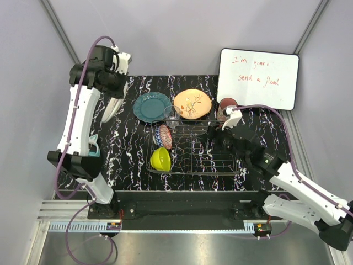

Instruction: Load the mixed dishes into the dish rack

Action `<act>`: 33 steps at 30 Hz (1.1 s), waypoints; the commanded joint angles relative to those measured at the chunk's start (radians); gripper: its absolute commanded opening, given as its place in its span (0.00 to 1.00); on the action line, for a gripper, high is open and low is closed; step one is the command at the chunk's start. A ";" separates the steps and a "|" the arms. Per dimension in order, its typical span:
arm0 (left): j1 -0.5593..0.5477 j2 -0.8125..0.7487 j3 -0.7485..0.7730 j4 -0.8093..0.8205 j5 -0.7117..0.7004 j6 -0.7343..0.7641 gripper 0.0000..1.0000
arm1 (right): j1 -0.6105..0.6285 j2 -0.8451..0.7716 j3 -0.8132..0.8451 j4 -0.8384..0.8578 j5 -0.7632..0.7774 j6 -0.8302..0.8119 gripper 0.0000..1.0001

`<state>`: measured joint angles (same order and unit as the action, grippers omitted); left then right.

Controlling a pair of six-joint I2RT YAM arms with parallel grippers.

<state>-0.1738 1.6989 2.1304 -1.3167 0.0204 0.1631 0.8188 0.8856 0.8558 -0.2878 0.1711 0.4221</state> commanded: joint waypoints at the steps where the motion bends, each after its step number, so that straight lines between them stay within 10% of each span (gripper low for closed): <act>1: -0.039 -0.085 0.082 -0.117 0.214 -0.063 0.00 | -0.003 -0.059 0.022 -0.030 0.148 -0.080 0.75; 22: -0.222 -0.100 0.249 -0.122 0.772 -0.085 0.00 | -0.003 -0.103 -0.005 -0.157 0.312 -0.028 0.76; 33: -0.464 -0.097 0.037 -0.085 0.693 0.033 0.00 | -0.001 -0.083 0.040 -0.160 0.396 -0.006 0.82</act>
<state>-0.6022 1.6386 2.1994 -1.4322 0.6918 0.1513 0.8188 0.8116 0.8261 -0.4614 0.4908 0.3977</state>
